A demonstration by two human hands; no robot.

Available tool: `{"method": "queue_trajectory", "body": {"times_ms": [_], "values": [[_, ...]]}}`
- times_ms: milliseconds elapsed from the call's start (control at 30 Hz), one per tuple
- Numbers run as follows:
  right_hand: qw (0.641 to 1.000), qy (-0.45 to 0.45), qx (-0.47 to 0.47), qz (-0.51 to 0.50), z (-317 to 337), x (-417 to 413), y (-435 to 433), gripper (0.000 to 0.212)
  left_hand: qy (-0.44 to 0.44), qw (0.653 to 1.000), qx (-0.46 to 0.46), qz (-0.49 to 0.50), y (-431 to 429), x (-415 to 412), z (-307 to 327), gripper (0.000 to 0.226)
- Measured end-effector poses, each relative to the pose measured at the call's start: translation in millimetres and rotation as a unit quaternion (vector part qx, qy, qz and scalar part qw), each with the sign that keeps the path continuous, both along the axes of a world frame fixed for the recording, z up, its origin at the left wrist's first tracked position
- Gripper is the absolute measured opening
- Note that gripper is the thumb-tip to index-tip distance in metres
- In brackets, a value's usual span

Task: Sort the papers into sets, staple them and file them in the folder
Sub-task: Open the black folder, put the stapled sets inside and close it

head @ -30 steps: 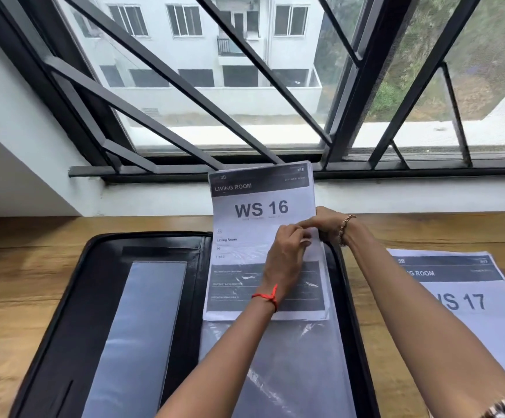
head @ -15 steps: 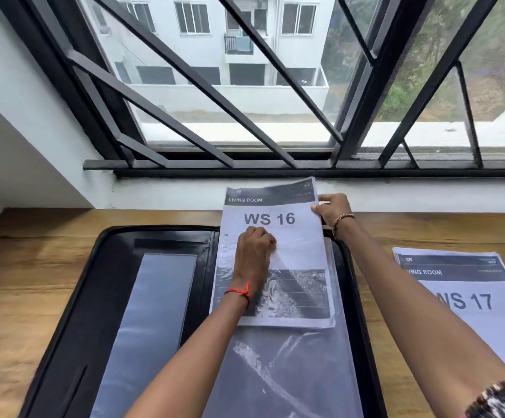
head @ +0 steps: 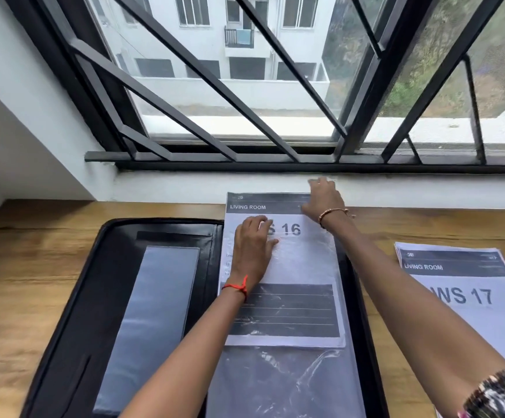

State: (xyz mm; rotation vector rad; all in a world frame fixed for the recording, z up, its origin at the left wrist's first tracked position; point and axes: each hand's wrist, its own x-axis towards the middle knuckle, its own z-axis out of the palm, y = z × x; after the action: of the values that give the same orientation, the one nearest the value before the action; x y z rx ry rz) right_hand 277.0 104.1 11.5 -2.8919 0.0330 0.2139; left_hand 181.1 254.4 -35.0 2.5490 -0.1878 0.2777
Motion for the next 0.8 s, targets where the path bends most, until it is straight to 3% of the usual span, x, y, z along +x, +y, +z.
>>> {"method": "queue_trajectory", "body": {"times_ms": [100, 167, 267, 400, 800], "values": [[0.99, 0.008, 0.018, 0.14, -4.2, 9.6, 30.9, 0.052, 0.018, 0.995, 0.094, 0.009, 9.7, -16.8, -3.0, 0.055], [0.983, 0.047, 0.009, 0.175, -4.9, 12.5, 49.2, 0.05, 0.06, 0.987, 0.148, -0.005, 16.2, -32.8, -2.5, 0.081], [0.979, 0.063, -0.025, 0.19, -6.0, 12.2, 65.3, 0.04, 0.154, 0.976, 0.147, -0.033, 27.2, -56.8, -8.7, 0.106], [0.984, 0.042, -0.018, 0.172, -6.2, 7.8, 69.0, 0.029, 0.195, 0.967, 0.162, -0.038, 32.6, -64.9, -14.2, 0.111], [0.983, 0.072, -0.043, 0.163, 4.8, -29.7, 75.1, 0.028, 0.204, 0.965, 0.16, -0.038, 27.8, -62.7, -12.9, 0.118]]}}
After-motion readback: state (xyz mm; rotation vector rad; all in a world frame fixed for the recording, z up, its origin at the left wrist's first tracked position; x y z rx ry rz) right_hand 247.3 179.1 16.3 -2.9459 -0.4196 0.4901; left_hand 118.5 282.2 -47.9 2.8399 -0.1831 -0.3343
